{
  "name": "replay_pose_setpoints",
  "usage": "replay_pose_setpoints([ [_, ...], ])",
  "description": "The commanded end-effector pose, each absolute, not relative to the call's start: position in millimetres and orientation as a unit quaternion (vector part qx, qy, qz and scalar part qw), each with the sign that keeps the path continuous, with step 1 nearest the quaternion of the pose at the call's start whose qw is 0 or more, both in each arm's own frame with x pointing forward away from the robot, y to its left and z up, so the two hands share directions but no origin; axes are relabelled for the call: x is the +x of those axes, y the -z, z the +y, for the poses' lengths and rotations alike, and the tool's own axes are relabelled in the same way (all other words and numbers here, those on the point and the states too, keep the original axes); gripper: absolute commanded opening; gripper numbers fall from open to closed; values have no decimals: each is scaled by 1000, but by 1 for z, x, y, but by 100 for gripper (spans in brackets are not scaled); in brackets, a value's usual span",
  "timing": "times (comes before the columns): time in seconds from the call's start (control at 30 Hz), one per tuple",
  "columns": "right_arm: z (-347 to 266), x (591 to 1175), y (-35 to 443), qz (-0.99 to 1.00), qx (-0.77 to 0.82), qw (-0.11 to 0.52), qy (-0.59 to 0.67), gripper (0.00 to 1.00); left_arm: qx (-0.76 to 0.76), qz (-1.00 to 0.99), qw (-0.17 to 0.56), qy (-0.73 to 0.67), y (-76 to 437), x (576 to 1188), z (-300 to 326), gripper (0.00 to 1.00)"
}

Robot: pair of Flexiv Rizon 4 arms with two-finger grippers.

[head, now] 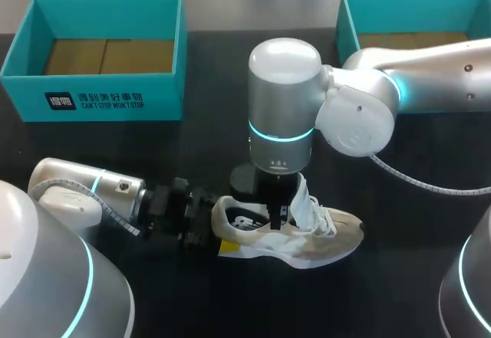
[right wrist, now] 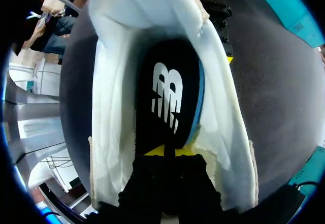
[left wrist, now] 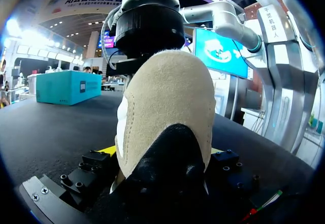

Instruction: Take the shoe out of the shoebox, open the shoe tongue, remove and reinsert the insole, then place the shoe into the shoebox

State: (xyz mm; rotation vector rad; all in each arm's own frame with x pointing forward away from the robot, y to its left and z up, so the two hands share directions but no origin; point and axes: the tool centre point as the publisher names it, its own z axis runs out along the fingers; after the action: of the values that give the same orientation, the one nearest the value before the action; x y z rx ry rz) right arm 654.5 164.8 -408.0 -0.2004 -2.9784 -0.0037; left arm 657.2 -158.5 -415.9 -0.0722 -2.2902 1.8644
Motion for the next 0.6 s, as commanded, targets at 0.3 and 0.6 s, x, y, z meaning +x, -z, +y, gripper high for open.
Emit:
replay_pose_setpoints([
  [0.3, 156, 632, 437, -994, -89, 63, 11, 0, -24, -772, 94, -628, 415, 658, -159, 0],
  [0.6, 143, 638, 418, -993, -87, 44, 61, 0, -24, -772, 94, -628, 415, 658, -159, 0],
])
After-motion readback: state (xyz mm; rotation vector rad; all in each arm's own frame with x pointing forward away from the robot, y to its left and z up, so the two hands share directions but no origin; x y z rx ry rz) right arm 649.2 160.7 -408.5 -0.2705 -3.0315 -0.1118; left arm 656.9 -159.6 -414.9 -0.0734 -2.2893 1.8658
